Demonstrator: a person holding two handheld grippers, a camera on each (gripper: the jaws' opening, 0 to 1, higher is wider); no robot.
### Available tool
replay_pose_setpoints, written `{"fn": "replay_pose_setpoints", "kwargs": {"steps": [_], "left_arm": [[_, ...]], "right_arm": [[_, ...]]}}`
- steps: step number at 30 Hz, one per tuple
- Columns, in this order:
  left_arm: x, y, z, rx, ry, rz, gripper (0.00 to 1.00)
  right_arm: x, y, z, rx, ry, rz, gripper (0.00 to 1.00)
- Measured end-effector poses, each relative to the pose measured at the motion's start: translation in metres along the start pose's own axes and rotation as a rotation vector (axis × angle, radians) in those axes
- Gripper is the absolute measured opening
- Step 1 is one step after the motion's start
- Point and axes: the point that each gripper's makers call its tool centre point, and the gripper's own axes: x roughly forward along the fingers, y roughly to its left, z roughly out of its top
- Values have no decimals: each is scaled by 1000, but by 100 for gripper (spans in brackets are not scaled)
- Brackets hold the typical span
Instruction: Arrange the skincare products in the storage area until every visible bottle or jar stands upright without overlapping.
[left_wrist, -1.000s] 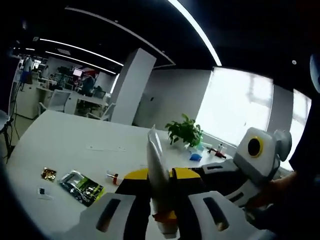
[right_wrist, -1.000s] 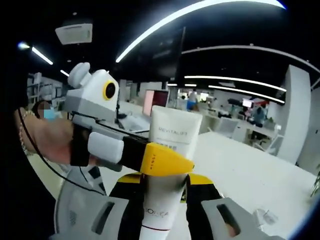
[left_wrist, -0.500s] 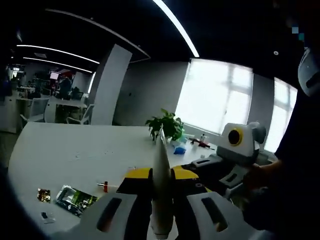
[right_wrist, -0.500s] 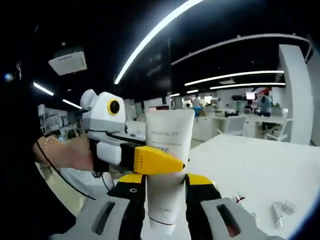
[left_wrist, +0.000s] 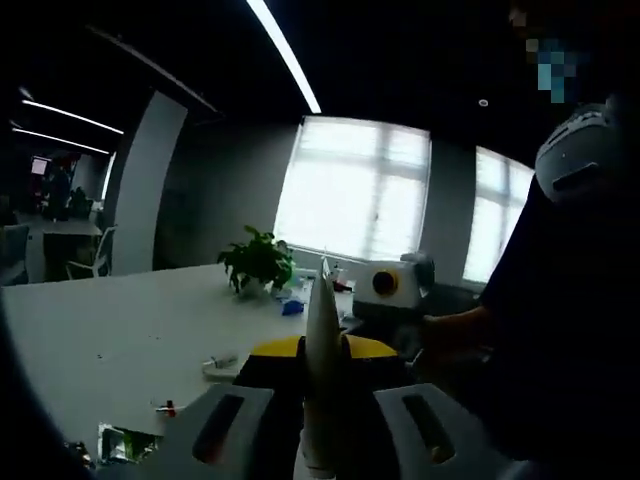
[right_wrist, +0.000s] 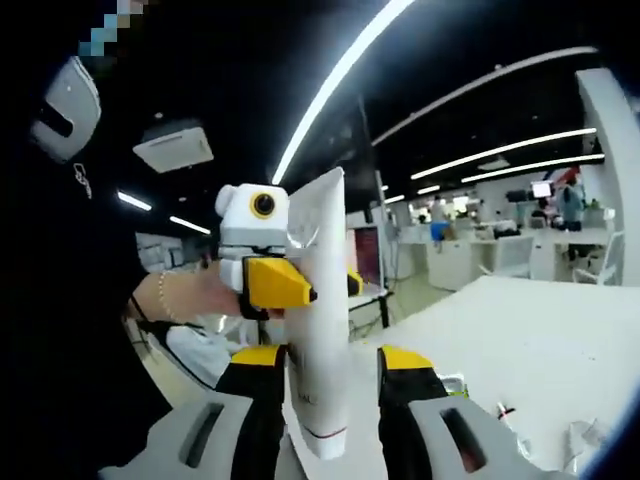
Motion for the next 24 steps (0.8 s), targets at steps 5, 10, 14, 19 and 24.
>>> {"fn": "replay_pose_setpoints", "kwargs": {"steps": [5,10,14,19,24], "left_arm": [[6,-14,-7,28,60,-71,8],[12,-24,-9,34,70,-99,8],[12,-27,-5,25,49,-115,8],[9,-26,-5,18,53,-114,8],[8,-23,-6,0,61,-106,9]], "right_arm": [[-3,7,8,-4,14,94,26],[-2,18,4,-5,40,172,21],[1,23,-1,-18,54,195,19],[3,26,-1,-12,56,215,13],[4,24,-3,-11,54,223,12]]}}
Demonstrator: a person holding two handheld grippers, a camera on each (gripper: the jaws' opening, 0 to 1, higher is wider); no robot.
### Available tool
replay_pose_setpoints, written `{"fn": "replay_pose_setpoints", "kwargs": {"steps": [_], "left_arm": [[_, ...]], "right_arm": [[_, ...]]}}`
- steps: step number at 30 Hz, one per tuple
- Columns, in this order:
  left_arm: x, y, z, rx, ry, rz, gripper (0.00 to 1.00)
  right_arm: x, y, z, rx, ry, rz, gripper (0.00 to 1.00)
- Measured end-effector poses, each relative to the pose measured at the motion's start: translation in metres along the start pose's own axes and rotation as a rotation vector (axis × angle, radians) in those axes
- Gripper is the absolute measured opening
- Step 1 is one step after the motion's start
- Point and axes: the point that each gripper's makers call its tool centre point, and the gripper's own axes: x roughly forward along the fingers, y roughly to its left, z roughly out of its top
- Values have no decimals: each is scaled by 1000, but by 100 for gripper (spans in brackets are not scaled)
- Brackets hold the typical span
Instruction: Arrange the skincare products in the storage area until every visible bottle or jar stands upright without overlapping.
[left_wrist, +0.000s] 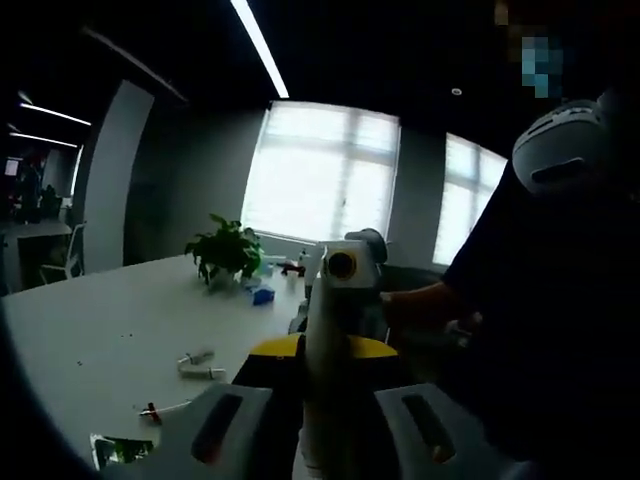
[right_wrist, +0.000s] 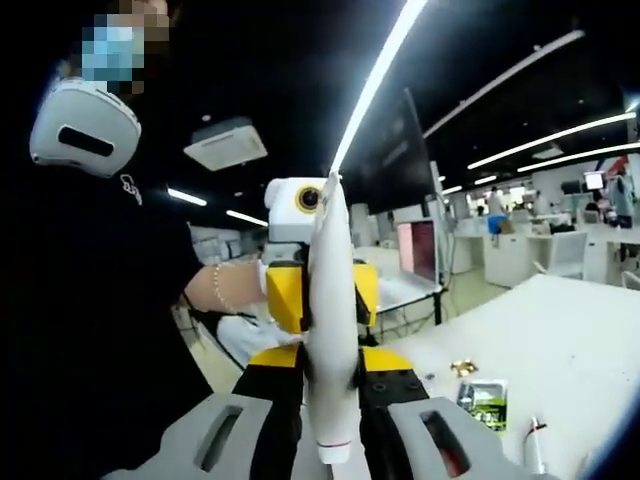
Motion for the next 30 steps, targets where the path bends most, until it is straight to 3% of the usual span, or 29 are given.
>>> {"fn": "replay_pose_setpoints", "kwargs": {"steps": [7,13,19,30], "left_arm": [[-2,2,1,18,-25,16,11],[-5,6,-4,9,-20,31,12],[-15,16,-6,-23,-56,54,16],[-24,31,-36,-62,-26,149,32]], "right_arm": [[-2,-2,2,-11,-50,-2,9],[0,-2,-3,-13,-34,-8,8],[2,-4,-11,-6,-23,-11,8],[2,-15,-25,23,-26,-31,7]]}}
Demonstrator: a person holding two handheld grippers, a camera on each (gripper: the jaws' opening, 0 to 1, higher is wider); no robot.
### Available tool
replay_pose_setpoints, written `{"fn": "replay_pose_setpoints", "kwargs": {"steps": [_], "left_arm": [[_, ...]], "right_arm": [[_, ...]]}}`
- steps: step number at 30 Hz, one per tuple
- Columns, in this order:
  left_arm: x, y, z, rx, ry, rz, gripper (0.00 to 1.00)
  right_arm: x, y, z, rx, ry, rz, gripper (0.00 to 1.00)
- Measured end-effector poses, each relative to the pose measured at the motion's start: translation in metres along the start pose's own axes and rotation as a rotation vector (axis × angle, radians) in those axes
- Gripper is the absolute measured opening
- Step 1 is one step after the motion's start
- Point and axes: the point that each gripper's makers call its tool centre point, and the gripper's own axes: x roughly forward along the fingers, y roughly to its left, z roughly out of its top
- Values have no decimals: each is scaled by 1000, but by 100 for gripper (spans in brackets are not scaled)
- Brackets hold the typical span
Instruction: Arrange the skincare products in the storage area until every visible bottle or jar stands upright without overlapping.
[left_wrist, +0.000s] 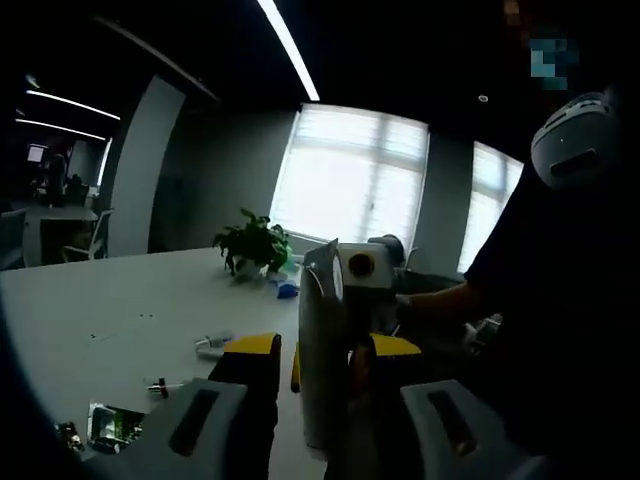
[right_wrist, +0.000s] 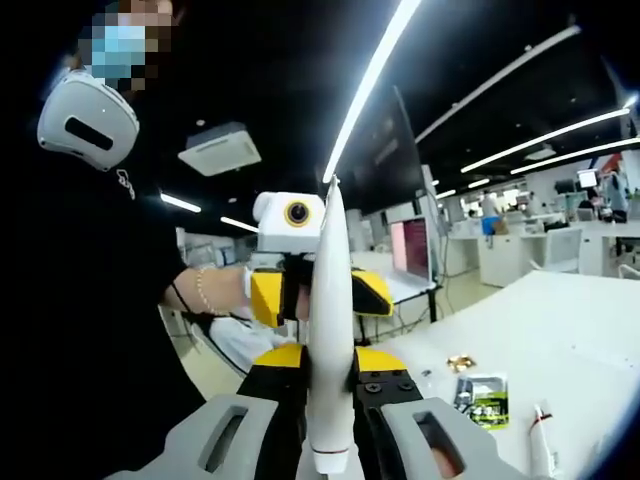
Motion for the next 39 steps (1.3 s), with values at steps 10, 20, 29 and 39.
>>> {"fn": "replay_pose_setpoints", "kwargs": {"steps": [10,20,29,39], "left_arm": [[-15,31,-21,-36,-13,190,72],[-27,47,-38,8,-10,378,99],[-49,48,-70,-55,-19,468,99],[-62,51,-82,-93,-29,516,93]], "right_arm": [[1,-11,-7,-30,1,-13,8],[1,-23,-21,-40,5,-14,8],[1,-32,-35,-64,8,-40,8],[1,-46,-51,-110,26,-58,8]]}}
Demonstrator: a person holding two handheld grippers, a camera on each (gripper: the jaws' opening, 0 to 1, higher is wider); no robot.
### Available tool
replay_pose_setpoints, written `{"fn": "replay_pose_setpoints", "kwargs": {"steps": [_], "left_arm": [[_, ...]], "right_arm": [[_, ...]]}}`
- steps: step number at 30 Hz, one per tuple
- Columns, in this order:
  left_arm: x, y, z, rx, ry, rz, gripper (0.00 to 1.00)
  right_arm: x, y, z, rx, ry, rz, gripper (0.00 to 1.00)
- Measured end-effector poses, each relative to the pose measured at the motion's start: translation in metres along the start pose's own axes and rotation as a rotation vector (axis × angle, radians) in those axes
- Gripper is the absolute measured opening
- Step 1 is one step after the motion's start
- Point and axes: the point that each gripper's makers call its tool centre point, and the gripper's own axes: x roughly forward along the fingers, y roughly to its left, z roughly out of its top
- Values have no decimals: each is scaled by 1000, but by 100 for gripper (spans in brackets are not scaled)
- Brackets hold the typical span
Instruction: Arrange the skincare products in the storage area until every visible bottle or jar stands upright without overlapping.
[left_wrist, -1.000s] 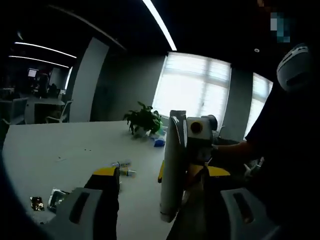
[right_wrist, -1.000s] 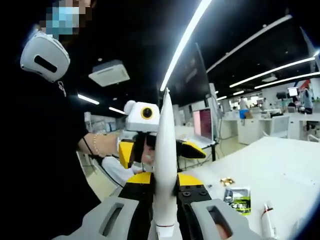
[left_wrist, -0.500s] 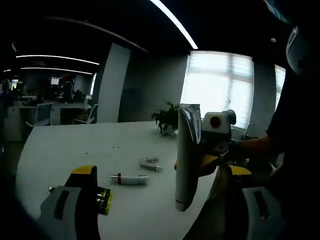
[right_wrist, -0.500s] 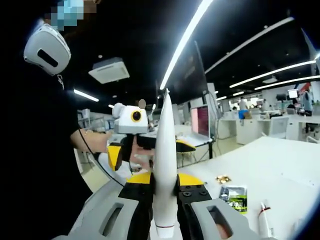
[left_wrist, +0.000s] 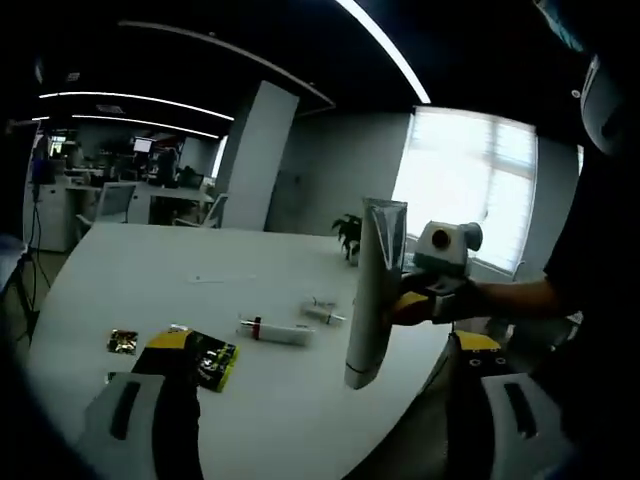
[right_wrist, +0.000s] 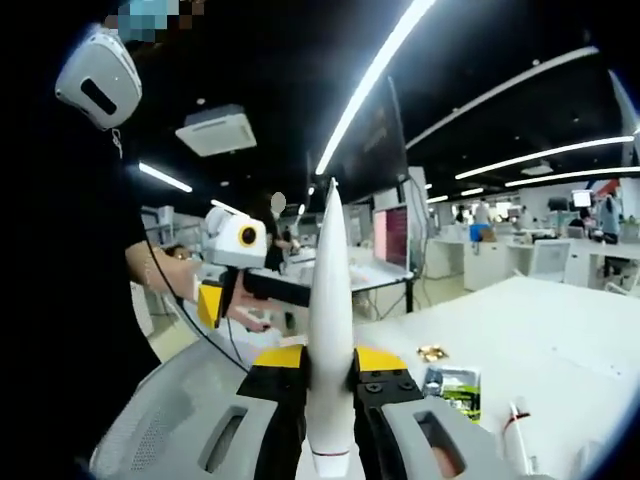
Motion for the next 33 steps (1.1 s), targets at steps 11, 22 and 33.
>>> {"fn": "replay_pose_setpoints", "kwargs": {"steps": [11,22,33], "left_arm": [[7,-4,-17,-29,38,9,91],[7,21,-40,-30,69,87,89],[3,30,-50,-28,77,119,86]], "right_arm": [[-1,-28,-16,-11,-31,-25,8],[4,-61,-45,-19,-70,-16,7],[8,-108,-82,-13,-43,-85,7]]}}
